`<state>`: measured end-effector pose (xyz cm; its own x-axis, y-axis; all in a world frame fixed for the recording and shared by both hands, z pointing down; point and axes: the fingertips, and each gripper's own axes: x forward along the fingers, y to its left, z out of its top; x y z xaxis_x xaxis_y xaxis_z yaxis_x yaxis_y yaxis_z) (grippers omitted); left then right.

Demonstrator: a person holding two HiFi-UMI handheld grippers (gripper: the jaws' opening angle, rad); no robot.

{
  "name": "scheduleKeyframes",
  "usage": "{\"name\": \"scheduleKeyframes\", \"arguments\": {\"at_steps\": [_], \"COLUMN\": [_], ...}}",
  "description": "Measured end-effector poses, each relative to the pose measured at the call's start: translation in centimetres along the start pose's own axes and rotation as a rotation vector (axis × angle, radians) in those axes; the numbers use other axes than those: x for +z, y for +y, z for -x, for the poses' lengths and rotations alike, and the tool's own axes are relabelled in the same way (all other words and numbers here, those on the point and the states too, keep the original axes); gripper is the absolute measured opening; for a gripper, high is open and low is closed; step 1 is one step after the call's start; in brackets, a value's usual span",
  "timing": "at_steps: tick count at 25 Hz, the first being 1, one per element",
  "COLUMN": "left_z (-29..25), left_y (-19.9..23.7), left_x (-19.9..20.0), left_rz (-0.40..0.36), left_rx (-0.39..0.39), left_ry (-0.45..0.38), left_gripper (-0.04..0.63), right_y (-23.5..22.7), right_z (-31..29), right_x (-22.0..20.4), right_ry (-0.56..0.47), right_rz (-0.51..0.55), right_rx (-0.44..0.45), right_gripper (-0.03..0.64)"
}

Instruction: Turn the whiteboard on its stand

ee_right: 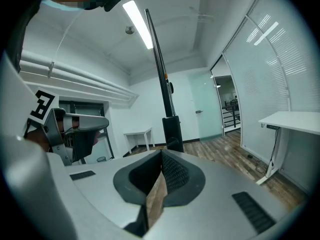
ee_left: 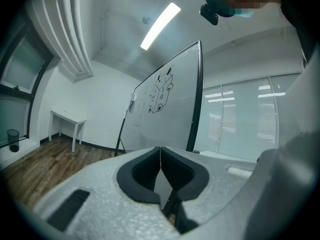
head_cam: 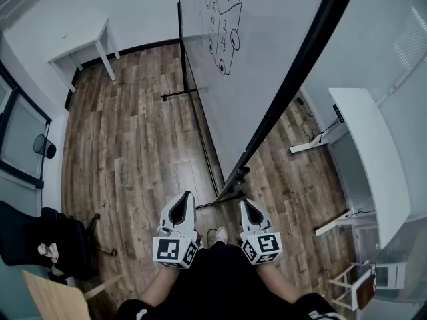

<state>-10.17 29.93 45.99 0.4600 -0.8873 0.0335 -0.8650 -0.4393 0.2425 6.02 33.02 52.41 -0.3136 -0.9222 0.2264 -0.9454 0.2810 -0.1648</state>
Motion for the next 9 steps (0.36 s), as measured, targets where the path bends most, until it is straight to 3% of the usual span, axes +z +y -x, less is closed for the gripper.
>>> {"name": "scheduleKeyframes", "arguments": {"at_steps": [9], "left_z": [0.12], "left_y": [-0.25], "left_x": [-0.10], "left_rz": [0.006], "left_rx": [0.000], "left_ry": [-0.001], "left_gripper": [0.018], "right_y": [0.14], "right_z": [0.35], "right_x": [-0.20], "right_ry": [0.005], "right_rz": [0.001], "right_rx": [0.007], "right_gripper": [0.012]}}
